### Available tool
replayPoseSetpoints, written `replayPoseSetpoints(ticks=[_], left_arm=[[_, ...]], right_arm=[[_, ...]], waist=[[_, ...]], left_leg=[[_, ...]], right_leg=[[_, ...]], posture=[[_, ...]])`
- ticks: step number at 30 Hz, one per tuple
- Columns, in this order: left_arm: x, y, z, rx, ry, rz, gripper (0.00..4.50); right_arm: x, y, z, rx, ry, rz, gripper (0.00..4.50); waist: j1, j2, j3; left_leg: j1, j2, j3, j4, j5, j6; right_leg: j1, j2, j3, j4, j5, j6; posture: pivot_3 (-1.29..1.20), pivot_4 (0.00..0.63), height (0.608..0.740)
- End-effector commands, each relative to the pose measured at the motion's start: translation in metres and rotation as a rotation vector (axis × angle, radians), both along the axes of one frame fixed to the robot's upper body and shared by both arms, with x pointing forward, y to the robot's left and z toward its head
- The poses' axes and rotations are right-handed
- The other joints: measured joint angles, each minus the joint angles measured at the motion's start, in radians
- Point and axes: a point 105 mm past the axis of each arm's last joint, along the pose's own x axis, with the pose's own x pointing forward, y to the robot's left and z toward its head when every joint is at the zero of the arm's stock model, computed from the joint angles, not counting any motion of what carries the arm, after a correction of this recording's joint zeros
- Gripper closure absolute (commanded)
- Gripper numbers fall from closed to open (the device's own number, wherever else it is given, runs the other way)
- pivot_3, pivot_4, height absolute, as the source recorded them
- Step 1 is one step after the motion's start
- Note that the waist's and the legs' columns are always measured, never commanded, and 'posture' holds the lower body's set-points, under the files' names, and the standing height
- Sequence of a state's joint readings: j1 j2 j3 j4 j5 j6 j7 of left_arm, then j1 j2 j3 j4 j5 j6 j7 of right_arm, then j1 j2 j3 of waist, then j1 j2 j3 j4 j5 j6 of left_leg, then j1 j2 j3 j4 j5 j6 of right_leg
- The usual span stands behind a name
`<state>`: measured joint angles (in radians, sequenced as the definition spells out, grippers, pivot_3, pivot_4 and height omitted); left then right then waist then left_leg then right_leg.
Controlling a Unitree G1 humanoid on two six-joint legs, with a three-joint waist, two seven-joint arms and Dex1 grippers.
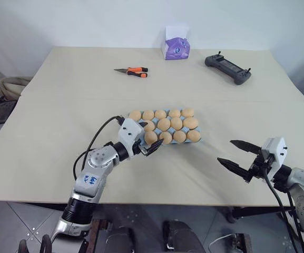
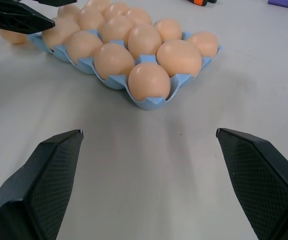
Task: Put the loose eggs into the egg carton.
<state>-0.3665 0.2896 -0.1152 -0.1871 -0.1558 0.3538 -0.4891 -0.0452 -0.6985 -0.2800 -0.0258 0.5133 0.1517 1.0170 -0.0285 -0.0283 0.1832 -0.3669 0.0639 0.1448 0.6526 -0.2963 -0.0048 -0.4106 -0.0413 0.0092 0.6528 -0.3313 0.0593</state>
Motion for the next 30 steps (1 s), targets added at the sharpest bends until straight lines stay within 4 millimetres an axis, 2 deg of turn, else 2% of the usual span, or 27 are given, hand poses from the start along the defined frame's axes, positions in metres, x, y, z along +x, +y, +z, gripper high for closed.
replayPoseSetpoints(ticks=[1,4,9,14,20,24,30], left_arm=[[-0.017,0.018,0.023,-0.048,-0.080,-0.015,0.06],[-0.037,0.038,0.026,-0.079,-0.120,-0.054,0.06],[-0.059,0.083,0.009,-0.076,-0.106,-0.022,0.06],[-0.077,0.128,-0.004,-0.089,-0.080,0.105,0.06],[-0.094,0.166,-0.014,-0.086,-0.046,0.240,0.06],[-0.100,0.173,-0.016,-0.092,-0.043,0.286,0.06],[-0.106,0.170,-0.020,-0.120,-0.033,0.313,0.06]], right_arm=[[0.001,-0.002,0.009,-0.002,-0.045,0.002,0.00],[0.001,-0.002,0.009,-0.002,-0.042,0.007,0.00],[0.004,0.000,0.008,-0.002,-0.034,0.024,0.00],[0.003,-0.001,0.009,-0.001,-0.035,0.046,0.00],[-0.006,-0.001,0.011,0.007,-0.020,0.101,0.00],[-0.008,-0.001,0.015,0.022,-0.038,0.119,0.00],[-0.013,-0.005,0.012,0.017,-0.029,0.145,0.00]], waist=[[-0.002,0.000,0.000],[-0.003,0.000,0.000],[-0.001,0.000,0.000],[-0.001,0.000,0.000],[0.000,0.000,0.000],[-0.002,0.000,0.000],[-0.003,0.000,0.000]], left_leg=[[0.000,0.000,0.000,0.000,0.000,0.000],[0.001,0.000,0.000,-0.001,0.000,-0.001],[0.001,0.000,0.000,-0.001,-0.001,0.001],[0.001,0.000,0.000,0.000,-0.003,0.006],[0.000,0.000,-0.001,-0.002,-0.003,0.006],[0.000,0.000,-0.001,-0.002,-0.004,0.007],[0.000,0.000,-0.001,-0.004,-0.004,0.007]], right_leg=[[0.000,0.000,0.000,0.000,0.000,0.000],[0.000,0.000,0.000,0.000,0.000,0.000],[0.000,-0.001,0.000,0.000,0.000,-0.001],[0.001,-0.002,0.000,-0.001,0.000,-0.001],[0.000,-0.002,-0.001,-0.003,-0.001,-0.002],[0.000,-0.002,-0.001,-0.004,-0.001,-0.002],[0.001,-0.002,-0.001,-0.006,-0.001,-0.002]], posture=[[0.00,0.150,0.740],[0.00,0.150,0.740],[0.00,0.150,0.740],[0.00,0.150,0.740],[0.00,0.150,0.740],[0.00,0.150,0.740],[0.00,0.150,0.740]])
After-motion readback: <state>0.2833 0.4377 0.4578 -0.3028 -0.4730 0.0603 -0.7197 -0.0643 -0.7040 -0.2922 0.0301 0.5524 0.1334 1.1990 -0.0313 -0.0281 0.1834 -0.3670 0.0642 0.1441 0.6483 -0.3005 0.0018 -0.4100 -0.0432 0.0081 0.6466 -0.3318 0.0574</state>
